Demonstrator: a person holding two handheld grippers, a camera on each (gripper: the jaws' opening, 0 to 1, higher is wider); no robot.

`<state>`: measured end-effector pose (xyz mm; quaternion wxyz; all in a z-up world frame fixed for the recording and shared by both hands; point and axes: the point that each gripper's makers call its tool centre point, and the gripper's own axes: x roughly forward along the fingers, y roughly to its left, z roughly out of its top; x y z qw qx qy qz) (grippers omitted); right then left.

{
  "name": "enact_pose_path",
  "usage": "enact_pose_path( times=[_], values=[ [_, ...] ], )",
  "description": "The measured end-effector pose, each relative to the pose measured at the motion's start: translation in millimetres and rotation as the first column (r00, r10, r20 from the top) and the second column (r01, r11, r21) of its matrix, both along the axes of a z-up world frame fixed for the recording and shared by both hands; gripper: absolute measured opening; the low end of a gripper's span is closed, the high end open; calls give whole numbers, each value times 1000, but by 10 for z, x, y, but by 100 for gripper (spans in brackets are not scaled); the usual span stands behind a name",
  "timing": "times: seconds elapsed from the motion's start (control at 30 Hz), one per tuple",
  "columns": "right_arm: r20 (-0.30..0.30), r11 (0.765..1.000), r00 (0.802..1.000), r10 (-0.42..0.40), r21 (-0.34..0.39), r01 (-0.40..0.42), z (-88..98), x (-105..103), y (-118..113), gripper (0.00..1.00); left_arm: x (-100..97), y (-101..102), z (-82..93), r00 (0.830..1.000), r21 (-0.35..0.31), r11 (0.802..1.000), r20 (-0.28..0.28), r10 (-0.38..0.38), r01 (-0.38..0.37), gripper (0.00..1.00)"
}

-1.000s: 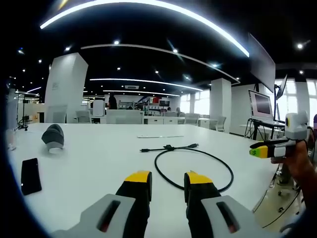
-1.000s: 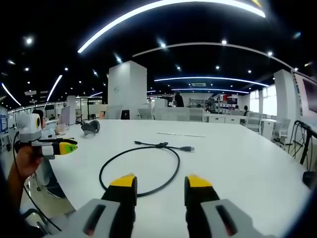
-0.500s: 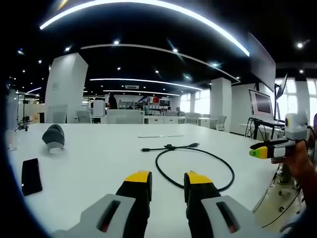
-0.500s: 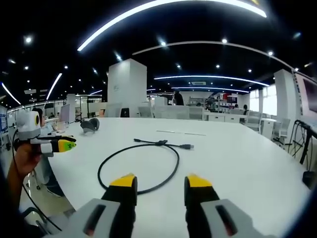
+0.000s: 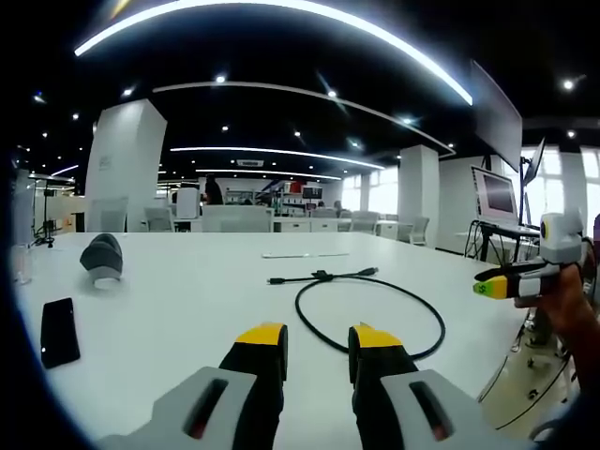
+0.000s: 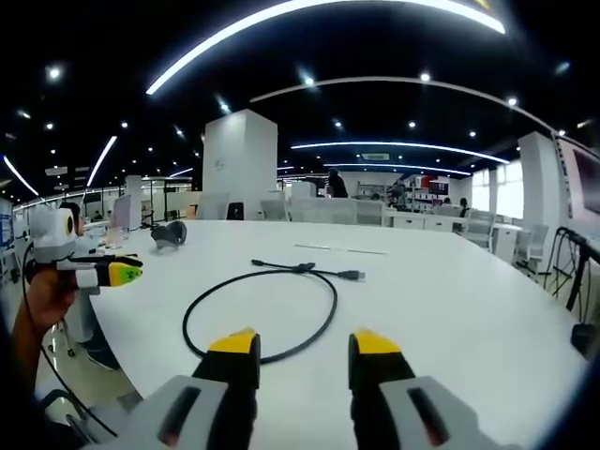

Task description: Find the charging cable on the desk, coil it up and secure with Velcro.

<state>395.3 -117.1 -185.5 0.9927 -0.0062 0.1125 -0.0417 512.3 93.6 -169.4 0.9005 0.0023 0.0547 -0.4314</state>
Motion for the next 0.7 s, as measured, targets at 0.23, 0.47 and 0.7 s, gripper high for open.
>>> enact_pose_path(
  times=[0.23,0.47,0.7],
  values=[
    [-2,1000,1000,4,-3,-4,-5,0,14,39,-14,-10,2,1000,0,1000,1,-3,3,26],
    [5,1000,1000,9,0,-9,2,-2,27,39,-6,-26,-1,1000,2,1000,0,-5,5,26],
    [3,1000,1000,15,1,-15,-9,0,47,39,5,-19,-21,1000,7,1000,-2,0,0,26]
  ],
)
